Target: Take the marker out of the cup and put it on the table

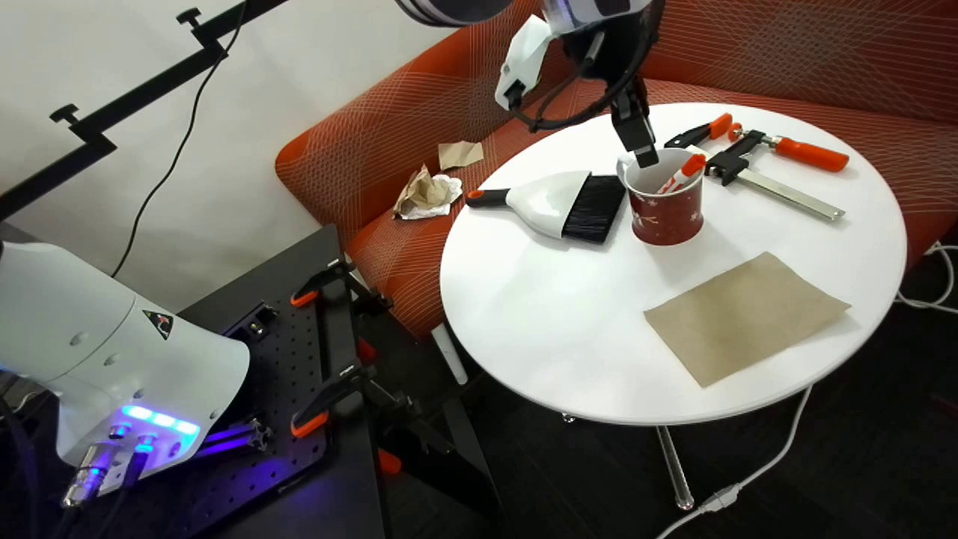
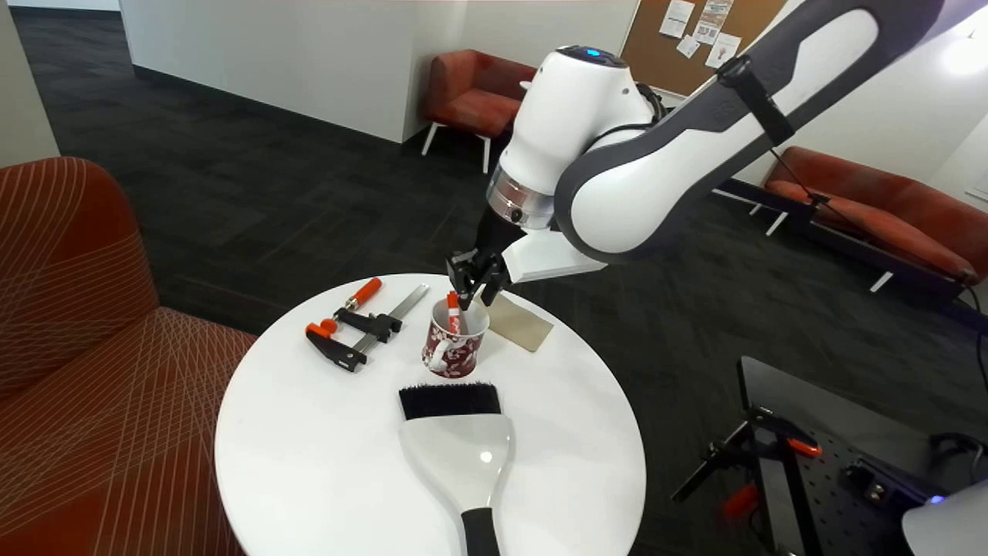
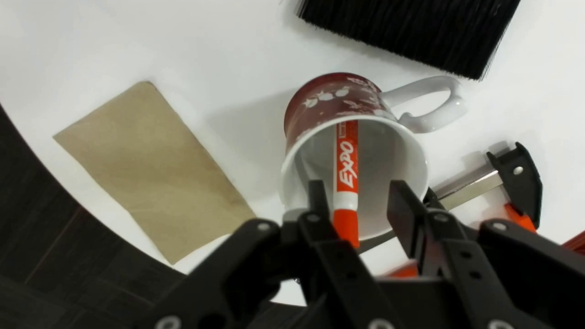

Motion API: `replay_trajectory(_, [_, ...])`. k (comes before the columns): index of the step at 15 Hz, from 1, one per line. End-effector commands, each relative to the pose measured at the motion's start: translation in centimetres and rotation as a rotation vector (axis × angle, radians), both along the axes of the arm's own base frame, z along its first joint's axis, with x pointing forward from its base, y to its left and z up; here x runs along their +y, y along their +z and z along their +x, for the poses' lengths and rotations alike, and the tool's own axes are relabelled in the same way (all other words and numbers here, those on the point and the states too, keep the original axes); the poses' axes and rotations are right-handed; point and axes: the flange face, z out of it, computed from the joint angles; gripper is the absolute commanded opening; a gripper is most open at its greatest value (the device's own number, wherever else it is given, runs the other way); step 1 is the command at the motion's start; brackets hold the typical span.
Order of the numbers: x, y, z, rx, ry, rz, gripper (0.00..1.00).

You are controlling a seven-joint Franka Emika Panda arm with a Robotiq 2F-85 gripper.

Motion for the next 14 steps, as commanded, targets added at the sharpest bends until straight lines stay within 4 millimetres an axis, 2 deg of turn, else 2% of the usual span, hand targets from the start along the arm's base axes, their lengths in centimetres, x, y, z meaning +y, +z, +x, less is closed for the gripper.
replay_trajectory(1, [0.0, -0.7, 1.1, -0.012, 0.005, -0.001, 0.45])
replay_trajectory(2, [0.0, -0.9, 1.3, -0.009, 0.004, 0.001, 0.47])
replay_trajectory(12, [-0.7, -3.8, 3.1, 0.002, -0.015, -0.014, 0.42])
replay_trajectory(14, [-0.8, -4.3, 3.3, 0.007, -0.014, -0.02, 0.44])
